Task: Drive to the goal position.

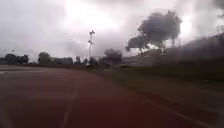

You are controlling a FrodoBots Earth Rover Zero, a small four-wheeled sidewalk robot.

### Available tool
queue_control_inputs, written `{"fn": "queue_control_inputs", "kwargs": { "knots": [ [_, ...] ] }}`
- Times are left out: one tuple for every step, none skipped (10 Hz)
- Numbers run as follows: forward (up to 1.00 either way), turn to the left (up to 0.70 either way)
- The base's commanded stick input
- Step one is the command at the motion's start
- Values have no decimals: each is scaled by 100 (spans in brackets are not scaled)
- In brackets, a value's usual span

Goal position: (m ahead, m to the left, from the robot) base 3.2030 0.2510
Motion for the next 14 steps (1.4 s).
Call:
{"fn": "queue_control_inputs", "kwargs": {
  "knots": [
    [50, 0],
    [50, 0],
    [50, 0],
    [50, 0],
    [50, 0],
    [50, 0],
    [50, 0],
    [50, 0],
    [50, 0],
    [50, 0],
    [50, 0],
    [50, 0],
    [50, 0],
    [50, 0]
  ]
}}
